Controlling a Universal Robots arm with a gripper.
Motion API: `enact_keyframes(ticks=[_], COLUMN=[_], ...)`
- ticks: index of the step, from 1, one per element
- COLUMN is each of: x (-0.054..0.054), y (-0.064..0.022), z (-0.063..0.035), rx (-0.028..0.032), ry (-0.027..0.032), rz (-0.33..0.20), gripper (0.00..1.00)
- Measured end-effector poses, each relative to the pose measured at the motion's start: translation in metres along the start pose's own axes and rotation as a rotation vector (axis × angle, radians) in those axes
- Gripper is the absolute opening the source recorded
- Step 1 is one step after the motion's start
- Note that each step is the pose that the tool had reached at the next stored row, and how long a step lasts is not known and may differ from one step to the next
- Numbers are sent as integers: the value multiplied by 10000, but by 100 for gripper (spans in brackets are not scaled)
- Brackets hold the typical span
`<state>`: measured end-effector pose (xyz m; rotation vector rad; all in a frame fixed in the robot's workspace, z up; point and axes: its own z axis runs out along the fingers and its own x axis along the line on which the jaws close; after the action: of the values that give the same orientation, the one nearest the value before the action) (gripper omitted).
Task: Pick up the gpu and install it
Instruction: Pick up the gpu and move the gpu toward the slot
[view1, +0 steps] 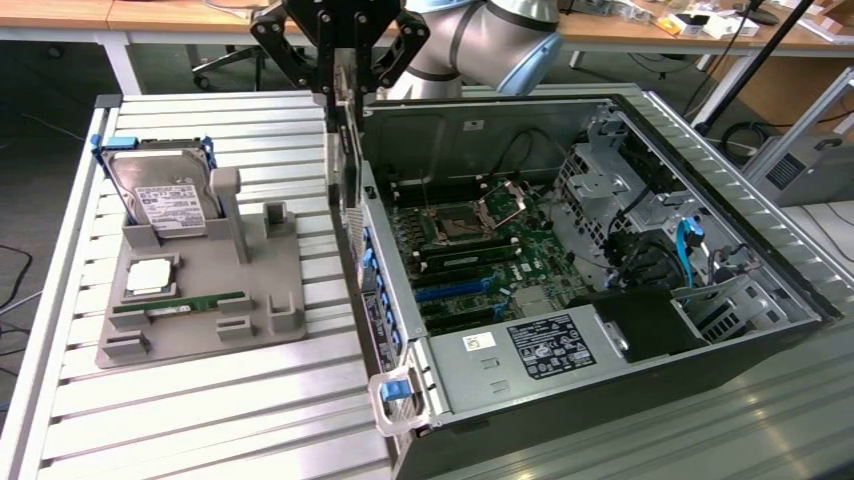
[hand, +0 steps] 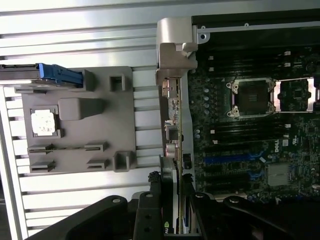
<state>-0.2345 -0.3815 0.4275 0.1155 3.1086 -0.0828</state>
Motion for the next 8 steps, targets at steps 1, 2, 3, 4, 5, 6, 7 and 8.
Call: enact_keyframes(ticks=[1,2,3,4,5,6,7,8], x=[-7,-12,-22,-27,-32,-36,-41,-47], y=[0,0,1,1,2,2,2,3], z=[1,2,3,4,5,5,6,7], rx=[0,0,-1,-1,0,0,-1,0], ry=[0,-1,-1,-1,0,0,0,0], rz=[1,0,1,1,0,1,1,1], gripper=[27,27,27,27,27,27,27,27])
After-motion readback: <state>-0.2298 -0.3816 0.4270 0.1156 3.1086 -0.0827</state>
